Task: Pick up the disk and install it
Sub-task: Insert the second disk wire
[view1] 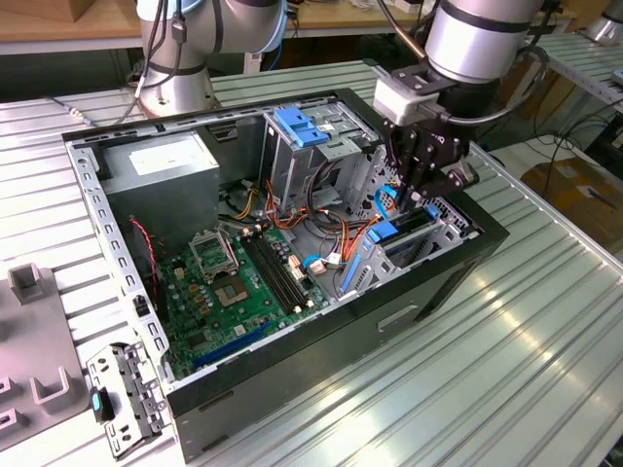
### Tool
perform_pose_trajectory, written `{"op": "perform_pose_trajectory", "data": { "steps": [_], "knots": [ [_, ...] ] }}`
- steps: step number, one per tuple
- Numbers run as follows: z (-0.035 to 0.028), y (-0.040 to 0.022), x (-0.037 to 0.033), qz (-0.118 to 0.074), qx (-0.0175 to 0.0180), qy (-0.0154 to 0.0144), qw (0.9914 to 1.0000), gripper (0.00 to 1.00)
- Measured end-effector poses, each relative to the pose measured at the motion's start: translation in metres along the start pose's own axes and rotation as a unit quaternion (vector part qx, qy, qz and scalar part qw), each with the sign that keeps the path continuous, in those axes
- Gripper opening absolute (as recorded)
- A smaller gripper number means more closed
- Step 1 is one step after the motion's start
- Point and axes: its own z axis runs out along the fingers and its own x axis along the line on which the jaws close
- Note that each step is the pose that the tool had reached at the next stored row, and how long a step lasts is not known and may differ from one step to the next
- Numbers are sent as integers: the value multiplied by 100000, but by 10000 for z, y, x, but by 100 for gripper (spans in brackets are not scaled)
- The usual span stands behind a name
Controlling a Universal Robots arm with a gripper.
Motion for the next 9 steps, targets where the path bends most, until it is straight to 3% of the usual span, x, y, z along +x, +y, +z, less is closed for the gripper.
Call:
{"op": "perform_pose_trajectory", "data": {
  "steps": [1, 2, 9],
  "knots": [
    [6, 0, 26, 31, 10, -460, 99999, 16],
    [9, 0, 39, 38, 12, -582, 99998, 16],
    [10, 0, 47, 39, 15, -618, 99998, 16]
  ]
}}
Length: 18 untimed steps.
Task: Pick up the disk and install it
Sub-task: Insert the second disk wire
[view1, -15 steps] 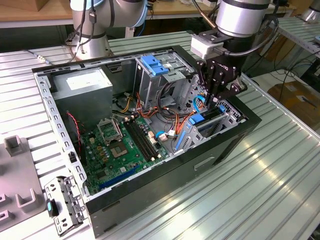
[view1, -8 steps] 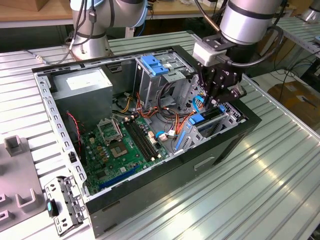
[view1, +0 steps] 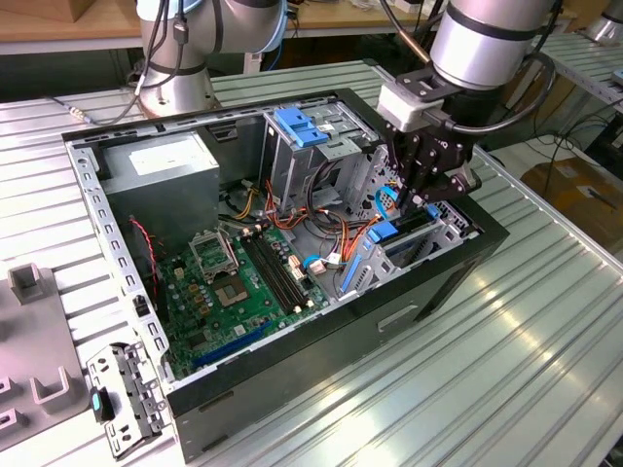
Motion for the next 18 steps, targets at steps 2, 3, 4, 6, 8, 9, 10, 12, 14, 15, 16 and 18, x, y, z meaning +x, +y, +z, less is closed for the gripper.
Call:
{"op": "perform_pose_trajectory", "data": {
  "steps": [2, 3, 4, 6, 8, 9, 10, 12, 14, 15, 16, 18],
  "knots": [
    [0, 0, 7, 2, 1, -13, 100000, 16],
    [1, 0, 13, 5, 1, -22, 100000, 16],
    [0, 0, 14, 3, 1, -21, 100000, 16],
    [1, 0, 15, 4, 1, -24, 100000, 16],
    [0, 0, 16, 4, 1, -23, 100000, 16],
    [0, 0, 16, 4, 1, -20, 100000, 16],
    [1, 0, 17, 6, 1, -24, 100000, 16],
    [1, 0, 24, 5, 1, -24, 100000, 16],
    [1, 0, 42, 5, 1, -22, 100000, 16],
    [2, 0, 56, 4, 2, -43, 100000, 16],
    [3, 0, 67, 17, 0, -185, 100000, 16],
    [4, 0, 88, 62, 3, -756, 99997, 16]
  ]
}}
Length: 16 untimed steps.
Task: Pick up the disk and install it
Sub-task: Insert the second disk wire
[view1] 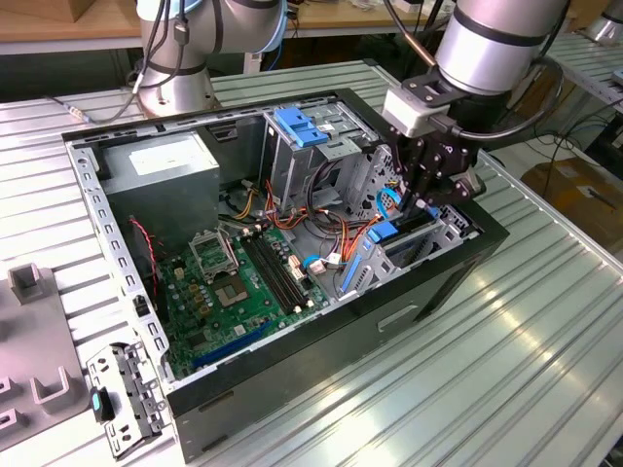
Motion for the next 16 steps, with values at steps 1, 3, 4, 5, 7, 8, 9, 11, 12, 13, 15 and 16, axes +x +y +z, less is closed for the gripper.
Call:
{"op": "perform_pose_trajectory", "data": {
  "steps": [1, 3, 4, 5, 7, 8, 9, 11, 12, 13, 15, 16],
  "knots": [
    [0, 0, 9, 15, -2, -216, 100000, 16],
    [0, 0, 30, 58, -2, -792, 99997, 16],
    [1, 0, 37, 82, -5, -1086, 99994, 16],
    [0, 0, 42, 117, -1, -1541, 99988, 16],
    [6, 0, 44, 159, 15, -2089, 99978, 16],
    [13, 1, 45, 164, 31, -2139, 99977, 16],
    [17, 1, 47, 165, 42, -2153, 99977, 16],
    [23, 2, 49, 167, 46, -2176, 99976, 16],
    [28, 2, 50, 165, 45, -2177, 99976, 16],
    [34, 1, 52, 168, 49, -2209, 99975, 16],
    [40, -1, 53, 166, 49, -2230, 99975, 16],
    [42, -3, 54, 167, 47, -2236, 99975, 16]
  ]
}}
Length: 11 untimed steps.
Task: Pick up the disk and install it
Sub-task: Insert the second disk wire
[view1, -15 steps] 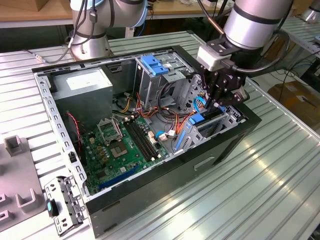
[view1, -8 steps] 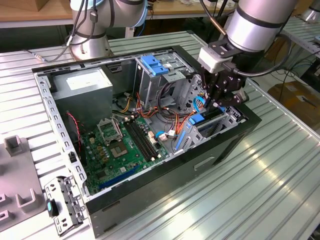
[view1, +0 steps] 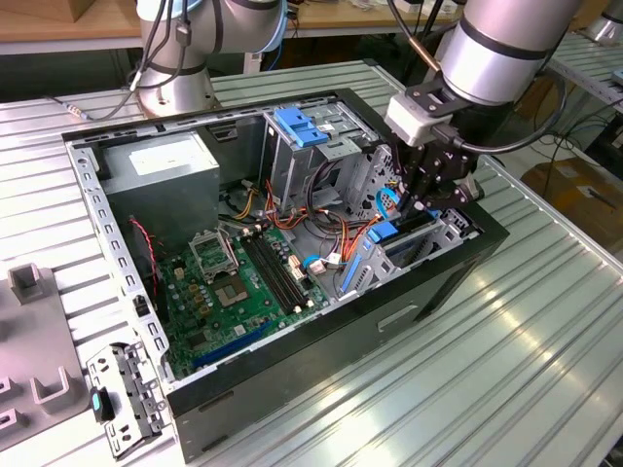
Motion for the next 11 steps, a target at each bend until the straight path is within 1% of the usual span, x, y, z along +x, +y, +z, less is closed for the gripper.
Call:
{"op": "perform_pose_trajectory", "data": {
  "steps": [5, 11],
  "knots": [
    [11, -14, 4, 8, -2, -22, 100000, 16],
    [39, -13, 7, 3, 1, -10, 100000, 16]
  ]
}}
